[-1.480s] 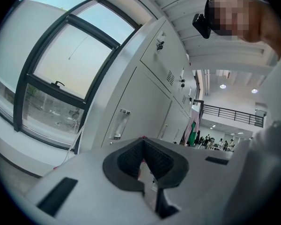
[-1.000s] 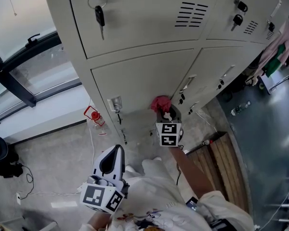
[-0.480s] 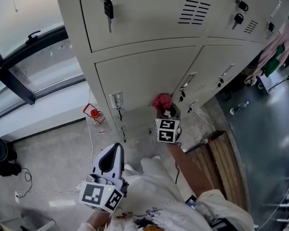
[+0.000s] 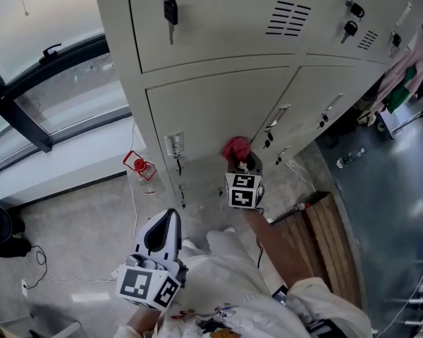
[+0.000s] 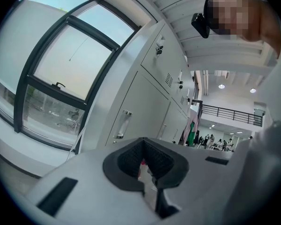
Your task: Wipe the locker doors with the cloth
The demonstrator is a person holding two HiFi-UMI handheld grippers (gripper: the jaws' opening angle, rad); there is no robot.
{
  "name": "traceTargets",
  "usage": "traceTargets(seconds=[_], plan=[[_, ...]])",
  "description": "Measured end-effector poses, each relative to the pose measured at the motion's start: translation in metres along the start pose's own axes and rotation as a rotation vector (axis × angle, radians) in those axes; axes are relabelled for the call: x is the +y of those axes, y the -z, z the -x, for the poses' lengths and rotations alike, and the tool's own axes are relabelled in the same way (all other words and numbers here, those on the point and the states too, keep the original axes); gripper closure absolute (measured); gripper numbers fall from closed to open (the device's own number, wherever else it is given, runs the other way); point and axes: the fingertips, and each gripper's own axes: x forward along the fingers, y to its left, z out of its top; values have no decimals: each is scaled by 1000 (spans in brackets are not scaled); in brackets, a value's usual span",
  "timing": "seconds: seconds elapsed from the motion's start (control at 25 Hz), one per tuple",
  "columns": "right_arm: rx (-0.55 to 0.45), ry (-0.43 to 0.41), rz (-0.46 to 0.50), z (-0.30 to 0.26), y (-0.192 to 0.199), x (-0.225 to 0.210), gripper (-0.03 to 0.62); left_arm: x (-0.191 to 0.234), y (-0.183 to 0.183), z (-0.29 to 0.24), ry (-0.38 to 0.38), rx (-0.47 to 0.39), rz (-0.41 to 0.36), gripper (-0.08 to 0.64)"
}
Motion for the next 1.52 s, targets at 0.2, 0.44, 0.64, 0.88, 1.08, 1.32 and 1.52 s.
traceTargets(seconds=[0.2, 0.44, 0.64, 0.88, 1.08, 1.32, 1.52], plan=[[0, -55, 42, 3, 2, 23, 437, 3, 0, 3, -10, -1, 2, 557], [-9, -100, 59, 6, 1, 48, 437, 7, 0, 6, -27, 0, 0, 557], [-12, -150, 80, 9, 0, 70, 436, 7, 3, 7, -29, 7, -2, 557], [-16, -232, 101, 16, -2, 108, 436, 6, 2, 7, -33, 1, -2, 557], [-14, -306, 126, 22, -2, 143, 436, 8, 2, 10, -49, -3, 4, 557], [-7, -373, 144, 29, -3, 177, 436, 11, 1, 13, -63, -9, 4, 557], [-5, -411, 175, 31, -3, 197, 436, 12, 2, 12, -65, -12, 9, 557]])
